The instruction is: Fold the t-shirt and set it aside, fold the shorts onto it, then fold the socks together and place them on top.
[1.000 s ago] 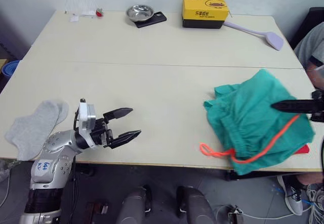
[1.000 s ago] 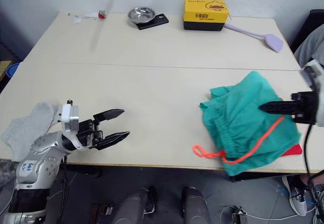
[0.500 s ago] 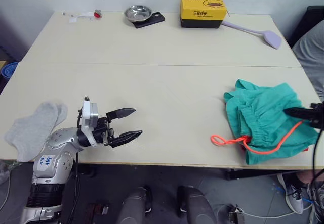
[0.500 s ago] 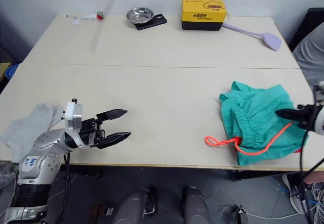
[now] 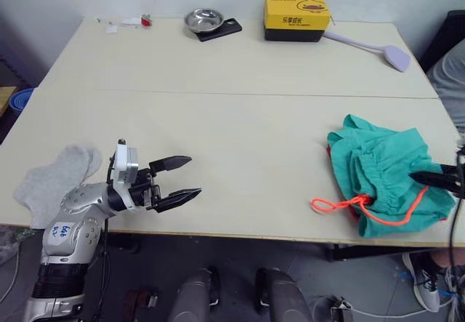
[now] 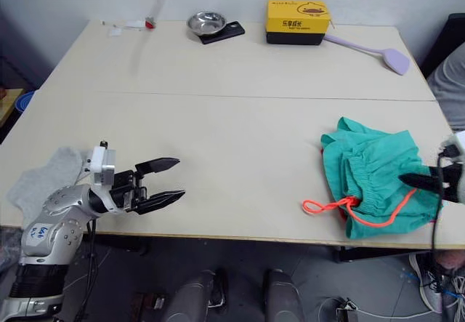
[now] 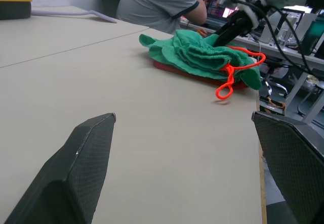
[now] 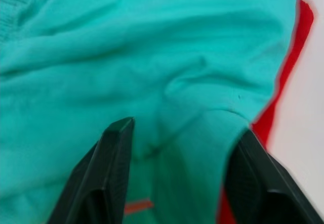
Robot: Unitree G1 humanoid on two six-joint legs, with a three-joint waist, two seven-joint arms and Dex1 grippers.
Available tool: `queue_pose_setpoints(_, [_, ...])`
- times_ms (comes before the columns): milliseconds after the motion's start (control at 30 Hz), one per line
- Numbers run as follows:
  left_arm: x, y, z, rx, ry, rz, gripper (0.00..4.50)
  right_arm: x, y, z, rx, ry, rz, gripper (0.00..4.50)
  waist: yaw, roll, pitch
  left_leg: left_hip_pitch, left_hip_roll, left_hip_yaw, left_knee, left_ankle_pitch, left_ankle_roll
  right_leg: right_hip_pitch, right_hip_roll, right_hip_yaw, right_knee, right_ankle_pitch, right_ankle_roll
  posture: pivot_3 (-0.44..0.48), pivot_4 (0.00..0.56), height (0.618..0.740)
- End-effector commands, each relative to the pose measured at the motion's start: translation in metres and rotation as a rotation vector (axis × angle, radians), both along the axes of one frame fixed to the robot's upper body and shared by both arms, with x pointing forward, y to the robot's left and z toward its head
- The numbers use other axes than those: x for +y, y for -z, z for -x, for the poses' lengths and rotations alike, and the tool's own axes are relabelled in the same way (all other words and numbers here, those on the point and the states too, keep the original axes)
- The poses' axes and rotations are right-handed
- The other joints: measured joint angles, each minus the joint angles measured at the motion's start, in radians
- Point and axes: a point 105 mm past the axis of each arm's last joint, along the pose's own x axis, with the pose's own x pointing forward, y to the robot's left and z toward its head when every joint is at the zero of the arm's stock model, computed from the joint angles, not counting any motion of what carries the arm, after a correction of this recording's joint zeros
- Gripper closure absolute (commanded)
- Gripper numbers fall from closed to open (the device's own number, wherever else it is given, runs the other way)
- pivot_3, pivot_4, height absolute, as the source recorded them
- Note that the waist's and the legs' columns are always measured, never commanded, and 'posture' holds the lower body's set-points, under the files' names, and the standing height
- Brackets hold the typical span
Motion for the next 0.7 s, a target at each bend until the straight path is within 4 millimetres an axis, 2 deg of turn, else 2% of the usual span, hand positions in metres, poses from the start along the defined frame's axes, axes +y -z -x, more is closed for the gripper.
queue_pose_setpoints(33, [0.009, -0.004, 0.004, -0.037, -0.018, -0.014, 0.00, 0.021, -0.049, -0.001, -0.208, -0.194, 0.085, 0.72, -0.006, 0.000, 0.000, 0.000, 0.000, 0.000, 0.000, 0.000, 0.000, 0.000, 0.000, 0.000, 0.000, 0.000, 0.000, 0.000, 0.150, 0.740])
queue_pose_setpoints(100, [0.017, -0.001, 0.005, -0.036, -0.054, -0.029, 0.00, 0.046, -0.061, 0.000, -0.356, -0.375, 0.140, 0.04, -0.012, -0.001, 0.000, 0.002, 0.001, 0.000, 0.000, -0.001, -0.001, 0.001, 0.001, 0.000, 0.000, 0.000, 0.000, 0.000, 0.150, 0.740])
queue_pose_setpoints(200, [0.030, -0.001, 0.006, -0.047, -0.132, -0.038, 0.00, 0.079, -0.063, 0.007, -0.517, -0.600, 0.152, 0.04, -0.011, -0.002, 0.000, 0.003, 0.002, 0.000, 0.000, -0.001, -0.003, 0.002, 0.002, 0.000, 0.001, 0.000, 0.000, 0.000, 0.150, 0.740])
queue_pose_setpoints(267, [0.039, -0.001, 0.009, -0.054, -0.189, -0.044, 0.00, 0.103, -0.053, 0.011, -0.563, -0.686, 0.087, 0.04, -0.008, -0.002, 0.000, 0.003, 0.003, 0.000, 0.000, -0.001, -0.003, 0.002, 0.003, 0.000, 0.001, 0.000, 0.000, 0.000, 0.150, 0.740])
queue_pose_setpoints(400, [0.064, 0.003, 0.019, -0.036, -0.323, -0.048, 0.00, 0.155, -0.019, 0.020, -0.574, -0.825, -0.106, 0.04, -0.007, -0.003, 0.000, 0.002, 0.003, -0.001, 0.000, -0.002, -0.003, 0.002, 0.002, 0.000, 0.000, 0.000, 0.000, 0.000, 0.150, 0.740])
queue_pose_setpoints(467, [0.076, 0.007, 0.025, -0.020, -0.398, -0.054, 0.00, 0.177, -0.012, 0.027, -0.616, -0.918, -0.177, 0.04, -0.007, -0.003, 0.000, 0.002, 0.003, -0.001, 0.001, -0.002, -0.003, 0.002, 0.001, 0.001, 0.000, 0.000, 0.000, 0.000, 0.150, 0.740])
queue_pose_setpoints(533, [0.091, 0.011, 0.037, -0.003, -0.472, -0.062, 0.00, 0.199, 0.001, 0.034, -0.621, -0.997, -0.219, 0.04, -0.008, -0.003, -0.001, 0.002, 0.003, -0.001, 0.000, -0.005, 0.001, 0.002, 0.001, 0.001, 0.000, 0.000, 0.000, 0.000, 0.150, 0.740])
queue_pose_setpoints(600, [0.122, 0.025, 0.064, 0.046, -0.628, -0.084, 0.00, 0.229, 0.018, 0.052, -0.596, -1.097, -0.321, 0.04, -0.013, -0.005, -0.002, 0.002, 0.003, -0.002, 0.000, -0.006, 0.001, 0.002, 0.001, 0.001, 0.000, 0.000, 0.000, 0.000, 0.150, 0.740])
queue_pose_setpoints(700, [0.147, 0.039, 0.092, 0.111, -0.778, -0.100, 0.00, 0.246, 0.027, 0.066, -0.586, -1.166, -0.375, 0.04, -0.012, -0.006, -0.002, 0.004, 0.003, -0.002, -0.005, -0.008, -0.001, 0.001, 0.001, 0.001, -0.003, -0.002, -0.005, 0.000, 0.150, 0.740])
